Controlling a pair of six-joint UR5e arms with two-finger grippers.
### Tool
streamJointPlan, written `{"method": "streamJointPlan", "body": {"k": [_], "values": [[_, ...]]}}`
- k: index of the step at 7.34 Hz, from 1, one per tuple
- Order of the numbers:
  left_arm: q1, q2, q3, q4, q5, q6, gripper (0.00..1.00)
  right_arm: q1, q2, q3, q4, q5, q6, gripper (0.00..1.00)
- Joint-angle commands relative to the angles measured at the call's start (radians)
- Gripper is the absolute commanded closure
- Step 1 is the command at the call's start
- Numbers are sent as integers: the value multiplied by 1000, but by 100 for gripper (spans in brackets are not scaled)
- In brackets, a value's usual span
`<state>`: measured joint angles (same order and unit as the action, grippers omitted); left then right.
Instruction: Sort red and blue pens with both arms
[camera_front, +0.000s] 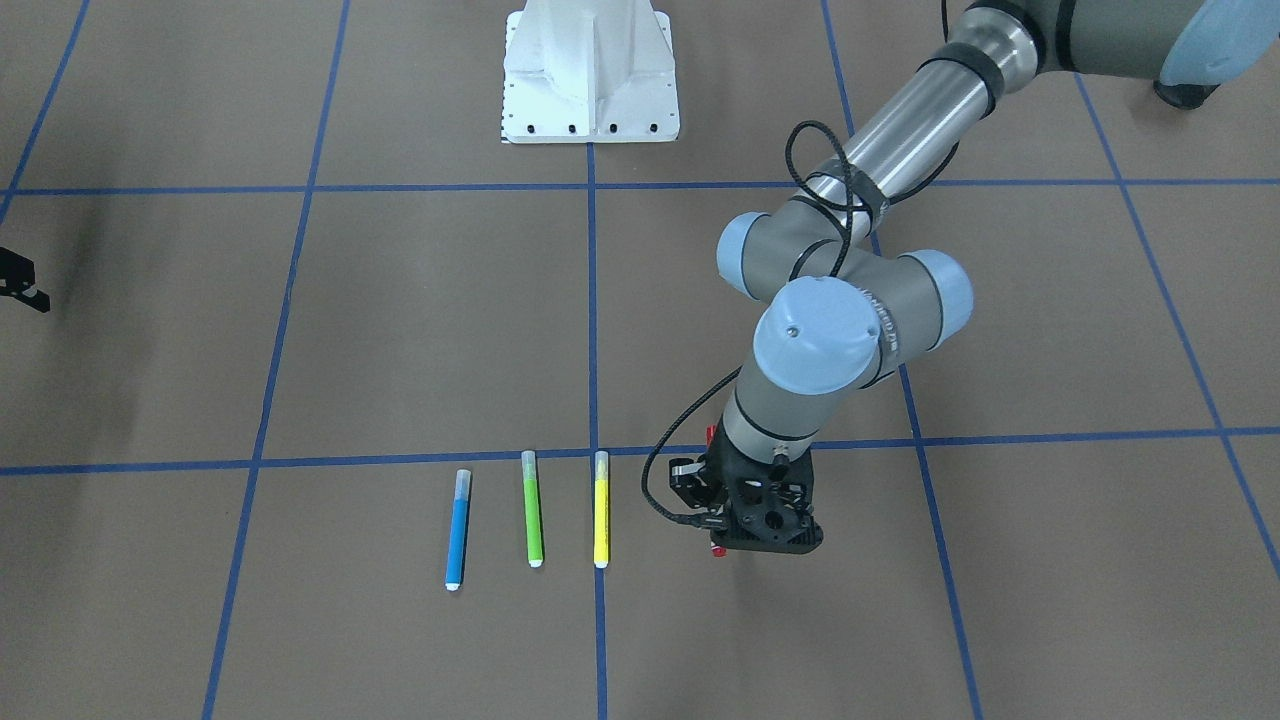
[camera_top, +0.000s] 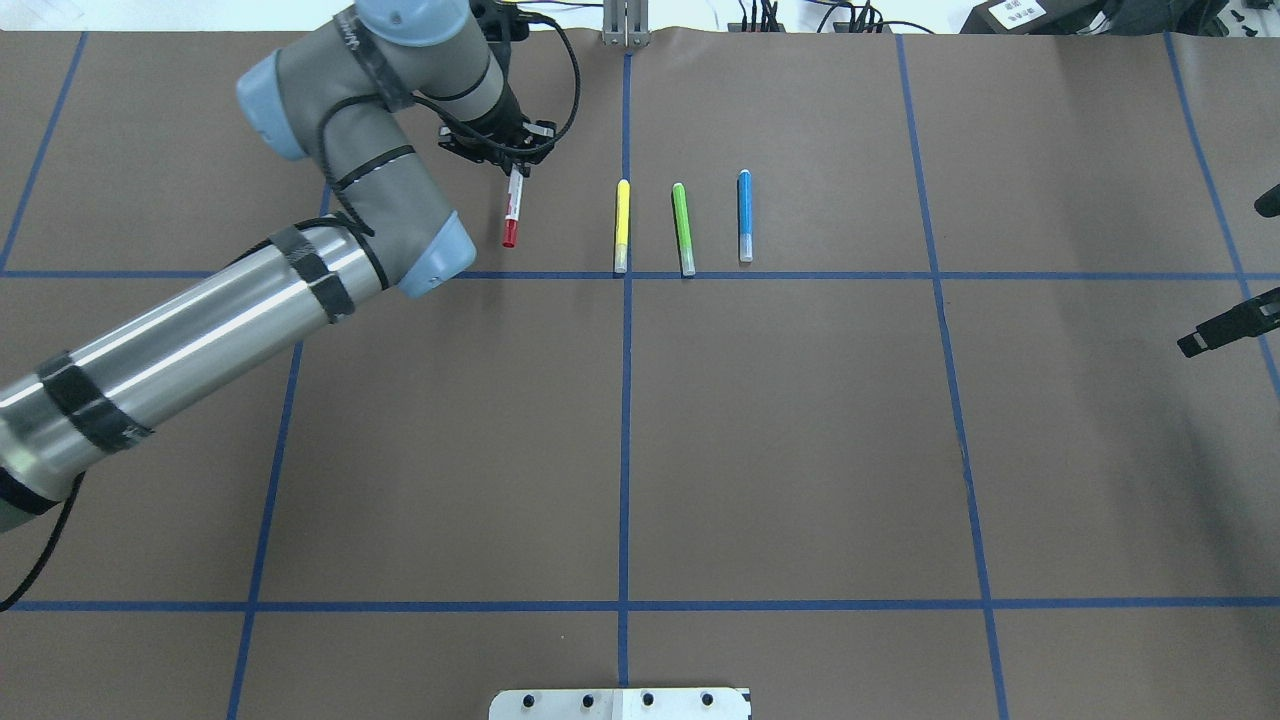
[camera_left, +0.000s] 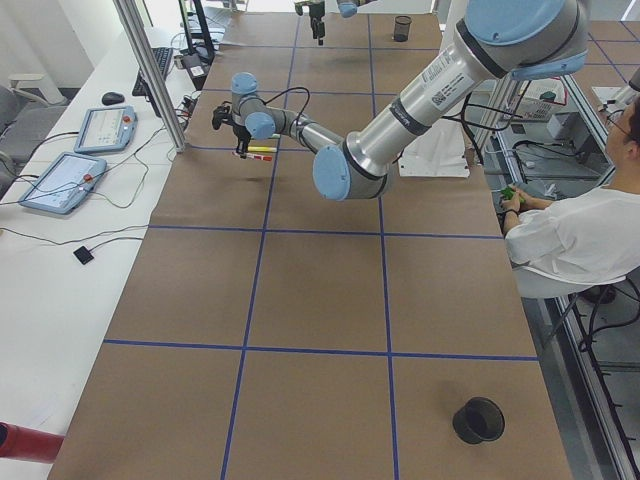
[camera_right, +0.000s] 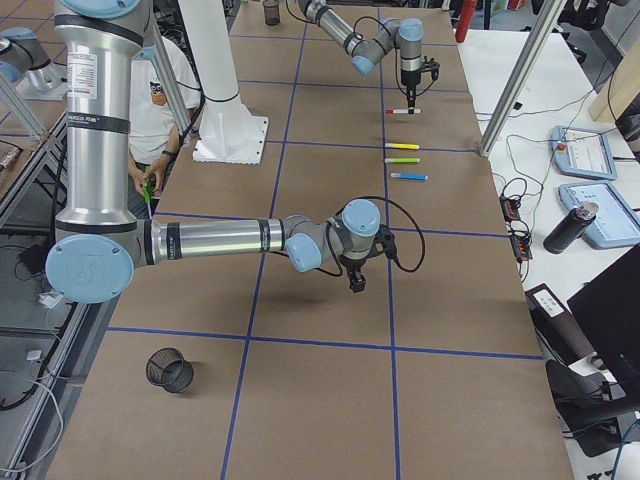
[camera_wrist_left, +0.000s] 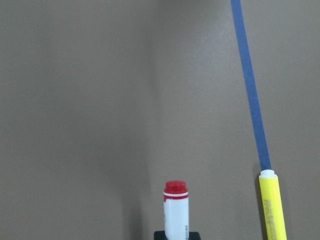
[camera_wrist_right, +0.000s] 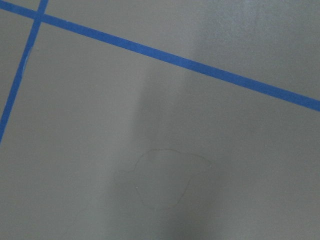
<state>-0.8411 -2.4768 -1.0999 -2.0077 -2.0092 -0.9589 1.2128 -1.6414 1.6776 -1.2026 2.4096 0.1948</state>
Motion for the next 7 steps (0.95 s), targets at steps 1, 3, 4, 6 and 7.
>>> {"method": "streamJointPlan", "body": {"k": [1, 3, 4, 6, 7], "values": [[-87, 219, -252, 4, -11, -12, 100, 1, 12, -2, 0, -24, 0, 0], [-156, 471, -439, -11, -69, -11, 100, -1, 21, -2, 0, -33, 0, 0], [-197, 587, -516, -14, -72, -6, 100, -1, 23, -10, 0, -35, 0, 0], [-291, 770, -548, -168, -118, 47, 100, -1, 26, -18, 0, -37, 0, 0], [-320, 817, -541, -224, -164, 98, 100, -1, 37, -28, 0, -35, 0, 0]]}}
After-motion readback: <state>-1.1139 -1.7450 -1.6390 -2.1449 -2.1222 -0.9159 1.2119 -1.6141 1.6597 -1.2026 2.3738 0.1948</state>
